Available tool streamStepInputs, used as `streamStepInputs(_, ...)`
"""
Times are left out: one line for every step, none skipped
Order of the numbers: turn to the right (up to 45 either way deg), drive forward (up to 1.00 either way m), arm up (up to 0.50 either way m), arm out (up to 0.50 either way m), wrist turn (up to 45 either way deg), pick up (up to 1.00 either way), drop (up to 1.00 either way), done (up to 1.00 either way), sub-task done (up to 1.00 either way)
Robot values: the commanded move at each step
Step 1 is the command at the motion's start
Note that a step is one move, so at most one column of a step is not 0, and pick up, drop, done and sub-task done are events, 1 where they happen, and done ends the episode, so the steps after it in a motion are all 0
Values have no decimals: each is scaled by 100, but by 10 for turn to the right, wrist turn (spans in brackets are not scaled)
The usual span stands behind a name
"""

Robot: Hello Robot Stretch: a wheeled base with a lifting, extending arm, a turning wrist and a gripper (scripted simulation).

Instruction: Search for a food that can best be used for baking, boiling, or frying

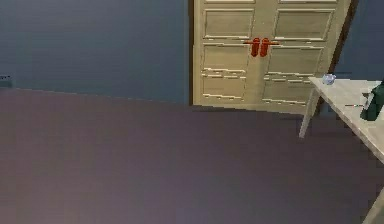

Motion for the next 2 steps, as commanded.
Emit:
streamStepInputs(450,0,0,0,0,0,0,0,0)
streamStepInputs(450,0,0,0,0,0,0,0,0)
